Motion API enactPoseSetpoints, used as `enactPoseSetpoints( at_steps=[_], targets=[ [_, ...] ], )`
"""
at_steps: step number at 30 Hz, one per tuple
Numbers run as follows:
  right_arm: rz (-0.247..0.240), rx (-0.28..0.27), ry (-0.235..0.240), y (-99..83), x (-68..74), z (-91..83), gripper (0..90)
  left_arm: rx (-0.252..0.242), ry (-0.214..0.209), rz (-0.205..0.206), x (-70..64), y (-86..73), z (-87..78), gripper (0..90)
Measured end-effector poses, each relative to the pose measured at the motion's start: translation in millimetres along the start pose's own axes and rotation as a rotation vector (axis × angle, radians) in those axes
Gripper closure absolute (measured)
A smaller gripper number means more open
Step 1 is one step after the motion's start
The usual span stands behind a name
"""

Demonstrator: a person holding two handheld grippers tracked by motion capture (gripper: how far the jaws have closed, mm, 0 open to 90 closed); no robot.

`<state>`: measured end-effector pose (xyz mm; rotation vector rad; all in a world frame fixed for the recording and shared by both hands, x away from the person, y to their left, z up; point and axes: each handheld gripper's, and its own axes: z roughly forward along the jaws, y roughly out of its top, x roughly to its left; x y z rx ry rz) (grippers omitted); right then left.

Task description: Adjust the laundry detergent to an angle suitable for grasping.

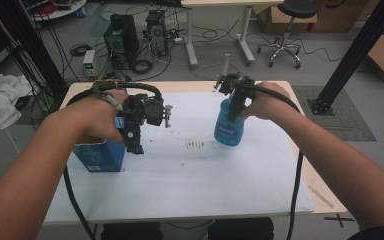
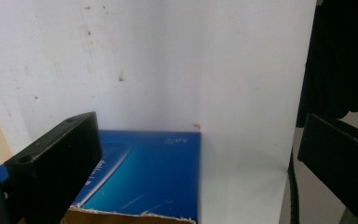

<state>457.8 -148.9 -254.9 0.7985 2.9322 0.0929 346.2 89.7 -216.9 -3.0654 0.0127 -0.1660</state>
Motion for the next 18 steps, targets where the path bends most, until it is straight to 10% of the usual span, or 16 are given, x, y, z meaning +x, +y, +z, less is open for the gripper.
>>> enactPoseSetpoints(
  at_steps=[18],
  targets=[
    [0.099,-0.006,-0.015,-1.9,13.0,20.9,38.5,-0.008,0.010,0.003,-6.0,-5.3,1.0,0.1]
  ],
)
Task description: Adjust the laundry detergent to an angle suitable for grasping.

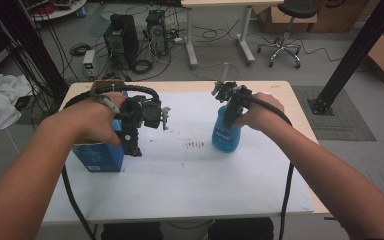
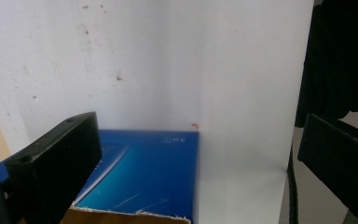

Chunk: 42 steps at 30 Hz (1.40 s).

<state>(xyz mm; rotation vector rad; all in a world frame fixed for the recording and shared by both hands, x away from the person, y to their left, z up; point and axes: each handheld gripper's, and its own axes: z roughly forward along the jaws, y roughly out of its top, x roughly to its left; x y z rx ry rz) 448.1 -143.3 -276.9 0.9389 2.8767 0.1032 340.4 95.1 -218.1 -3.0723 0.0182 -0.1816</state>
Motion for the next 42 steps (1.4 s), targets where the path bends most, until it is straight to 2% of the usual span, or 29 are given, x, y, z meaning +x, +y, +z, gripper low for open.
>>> enactPoseSetpoints(
  at_steps=[10,16,22,26,33,42],
  targets=[
    [0.013,0.005,-0.007,-3.8,6.4,12.5,38.5,0.007,-0.003,0.003,0.0,-1.6,2.5,0.1],
    [0.013,-0.005,-0.017,-4.4,9.0,13.0,38.5,0.010,-0.007,0.003,-0.1,-1.1,3.1,0.1],
    [0.003,-0.018,-0.030,-6.6,13.4,12.9,38.3,0.011,-0.011,0.010,-0.1,-1.4,5.2,0.1],
    [-0.017,-0.020,-0.020,-5.4,11.7,13.5,38.1,0.016,-0.014,0.004,1.6,-1.9,7.4,0.0],
    [-0.025,-0.028,-0.006,-5.5,9.0,13.8,37.7,0.005,-0.014,0.001,1.9,-2.3,8.8,0.1],
    [-0.054,-0.026,-0.007,-4.8,9.3,13.7,37.7,0.012,-0.018,0.008,3.2,1.1,10.3,0.1]
  ],
)
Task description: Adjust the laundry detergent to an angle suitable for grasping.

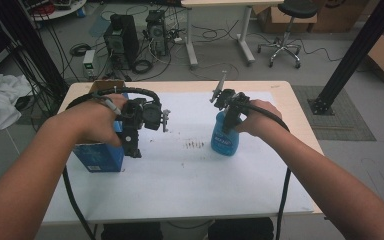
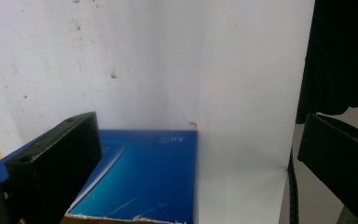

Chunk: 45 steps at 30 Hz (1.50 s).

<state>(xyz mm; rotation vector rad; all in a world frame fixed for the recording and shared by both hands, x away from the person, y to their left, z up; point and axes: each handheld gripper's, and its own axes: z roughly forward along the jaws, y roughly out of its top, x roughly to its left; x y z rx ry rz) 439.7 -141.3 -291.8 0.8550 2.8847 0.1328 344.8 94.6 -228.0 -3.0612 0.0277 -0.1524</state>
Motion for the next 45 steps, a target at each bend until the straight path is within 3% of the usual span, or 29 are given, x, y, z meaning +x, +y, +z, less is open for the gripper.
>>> enactPoseSetpoints(
  at_steps=[18,45],
  targets=[
    [-0.030,0.005,-0.007,1.5,0.5,0.6,35.1,0.000,0.002,0.000,0.0,-0.2,0.4,0.1],
    [-0.053,-0.014,0.000,1.8,2.7,-4.6,23.0,0.003,-0.003,-0.007,-1.1,-2.0,1.3,0.0]
  ],
)
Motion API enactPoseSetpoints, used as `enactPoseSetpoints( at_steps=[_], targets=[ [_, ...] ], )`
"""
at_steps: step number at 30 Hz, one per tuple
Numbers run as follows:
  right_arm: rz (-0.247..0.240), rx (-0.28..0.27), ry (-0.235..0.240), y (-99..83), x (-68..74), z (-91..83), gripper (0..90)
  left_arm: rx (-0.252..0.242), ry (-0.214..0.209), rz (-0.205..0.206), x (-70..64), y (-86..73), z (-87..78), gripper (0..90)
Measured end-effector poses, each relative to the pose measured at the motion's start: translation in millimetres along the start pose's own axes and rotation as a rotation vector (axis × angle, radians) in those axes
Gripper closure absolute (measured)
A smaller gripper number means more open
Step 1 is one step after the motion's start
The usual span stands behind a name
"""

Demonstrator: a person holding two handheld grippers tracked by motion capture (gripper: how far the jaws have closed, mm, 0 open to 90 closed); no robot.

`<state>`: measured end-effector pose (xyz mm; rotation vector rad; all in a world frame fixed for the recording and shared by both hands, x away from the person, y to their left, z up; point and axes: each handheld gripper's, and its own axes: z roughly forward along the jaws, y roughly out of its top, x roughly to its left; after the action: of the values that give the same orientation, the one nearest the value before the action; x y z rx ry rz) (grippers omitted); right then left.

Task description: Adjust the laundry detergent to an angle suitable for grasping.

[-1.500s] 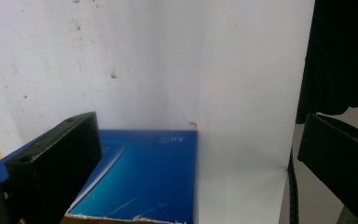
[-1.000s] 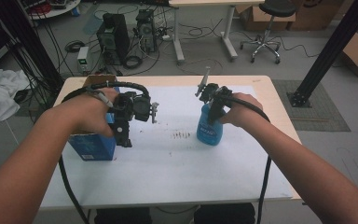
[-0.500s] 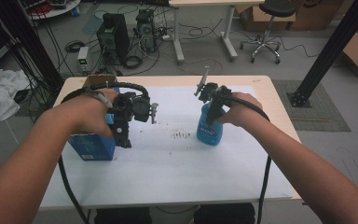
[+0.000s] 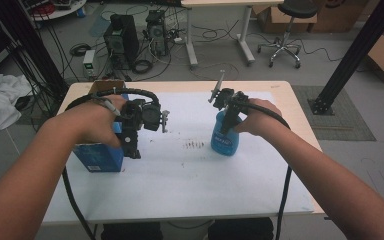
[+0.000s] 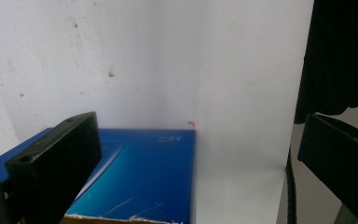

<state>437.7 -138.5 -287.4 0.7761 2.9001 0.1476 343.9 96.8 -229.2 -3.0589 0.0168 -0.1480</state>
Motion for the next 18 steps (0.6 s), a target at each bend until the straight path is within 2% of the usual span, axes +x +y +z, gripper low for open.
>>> enactPoseSetpoints(
  at_steps=[18],
  targets=[
    [-0.024,-0.013,0.005,-3.9,0.1,-6.8,15.2,0.006,-0.006,-0.003,-1.3,-0.2,0.5,0.1]
  ],
)
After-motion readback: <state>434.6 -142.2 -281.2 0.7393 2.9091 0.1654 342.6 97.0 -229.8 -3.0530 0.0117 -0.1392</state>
